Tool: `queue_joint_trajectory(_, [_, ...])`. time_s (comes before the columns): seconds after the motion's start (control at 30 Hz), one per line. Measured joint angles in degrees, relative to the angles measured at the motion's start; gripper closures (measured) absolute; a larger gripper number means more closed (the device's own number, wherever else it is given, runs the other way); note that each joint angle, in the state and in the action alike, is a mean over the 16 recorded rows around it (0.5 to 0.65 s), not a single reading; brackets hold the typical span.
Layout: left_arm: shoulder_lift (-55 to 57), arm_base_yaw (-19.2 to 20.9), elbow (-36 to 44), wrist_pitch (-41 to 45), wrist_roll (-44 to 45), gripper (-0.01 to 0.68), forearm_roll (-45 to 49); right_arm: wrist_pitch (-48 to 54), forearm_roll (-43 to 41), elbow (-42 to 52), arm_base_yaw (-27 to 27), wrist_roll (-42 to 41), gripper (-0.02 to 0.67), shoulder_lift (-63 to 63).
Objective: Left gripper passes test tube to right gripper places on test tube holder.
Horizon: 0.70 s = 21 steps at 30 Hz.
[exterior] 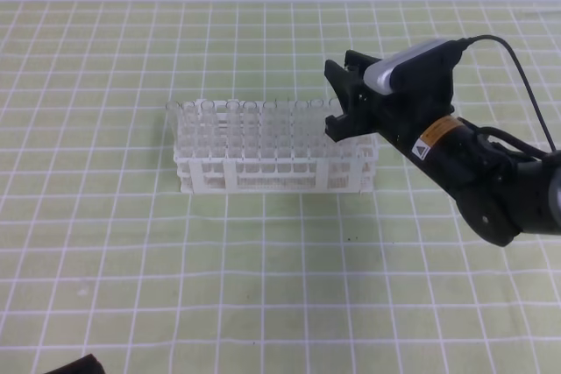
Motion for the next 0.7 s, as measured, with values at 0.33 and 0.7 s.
queue_joint_trajectory(0.33, [-0.08,0.00,-0.21,0.10,0.00,0.673,-0.01,1.81,0.14,1.04,0.00,-0.05,0.620,-3.46])
queue_joint_trajectory(0.7, [-0.11,-0.01,-0.29,0.19,0.00,0.673,-0.01,6.99,-1.38,5.36,0.00,0.73,0.622,-14.89])
